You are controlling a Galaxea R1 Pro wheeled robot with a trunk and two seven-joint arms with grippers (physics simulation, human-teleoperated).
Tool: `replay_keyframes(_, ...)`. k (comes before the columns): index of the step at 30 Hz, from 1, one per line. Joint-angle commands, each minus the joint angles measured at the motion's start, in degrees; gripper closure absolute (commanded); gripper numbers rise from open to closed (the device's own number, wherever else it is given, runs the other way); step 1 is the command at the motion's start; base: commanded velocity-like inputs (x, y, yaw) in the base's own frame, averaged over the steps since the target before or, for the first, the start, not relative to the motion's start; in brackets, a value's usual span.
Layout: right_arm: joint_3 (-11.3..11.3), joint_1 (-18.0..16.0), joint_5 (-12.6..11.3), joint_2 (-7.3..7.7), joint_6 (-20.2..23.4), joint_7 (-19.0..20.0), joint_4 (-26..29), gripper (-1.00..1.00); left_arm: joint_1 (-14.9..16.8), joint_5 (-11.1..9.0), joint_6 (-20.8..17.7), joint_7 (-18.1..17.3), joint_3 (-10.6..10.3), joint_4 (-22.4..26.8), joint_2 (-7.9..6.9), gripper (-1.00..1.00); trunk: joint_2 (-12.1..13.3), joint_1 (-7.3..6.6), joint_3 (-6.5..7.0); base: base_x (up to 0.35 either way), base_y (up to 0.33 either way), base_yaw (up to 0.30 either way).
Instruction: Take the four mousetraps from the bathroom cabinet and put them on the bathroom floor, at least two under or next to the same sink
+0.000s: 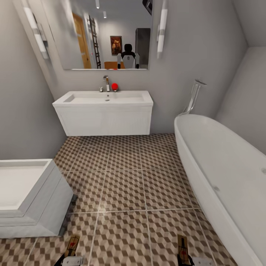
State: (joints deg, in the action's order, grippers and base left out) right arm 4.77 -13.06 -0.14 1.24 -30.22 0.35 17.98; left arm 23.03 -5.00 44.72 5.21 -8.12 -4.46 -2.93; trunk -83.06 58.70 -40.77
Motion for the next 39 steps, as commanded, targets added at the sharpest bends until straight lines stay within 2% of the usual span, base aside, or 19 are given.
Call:
replay_keyframes(1, 0.15, -0.04, -0.21, -0.01, -0.19, 0.27, -0.05, 1.0, 0.08, -0.27, 0.28, 0.32, -0.49, -0.2, 0.03, 1.0, -0.02, 0.03, -0.04, 0.329, 0.0, 0.0)
replay_keyframes(18, 0.15, -0.04, -0.21, -0.01, -0.19, 0.27, -0.05, 1.0, 0.08, -0.27, 0.28, 0.32, -0.49, -0.2, 0.03, 1.0, -0.02, 0.03, -0.04, 0.329, 0.0, 0.069)
replay_keyframes(39, 0.15, -0.04, -0.21, 0.07, -0.19, 0.27, -0.05, 1.0, 0.08, -0.27, 0.28, 0.32, -0.48, -0.2, 0.03, 1.0, -0.02, 0.03, -0.04, 0.329, 0.0, 0.003)
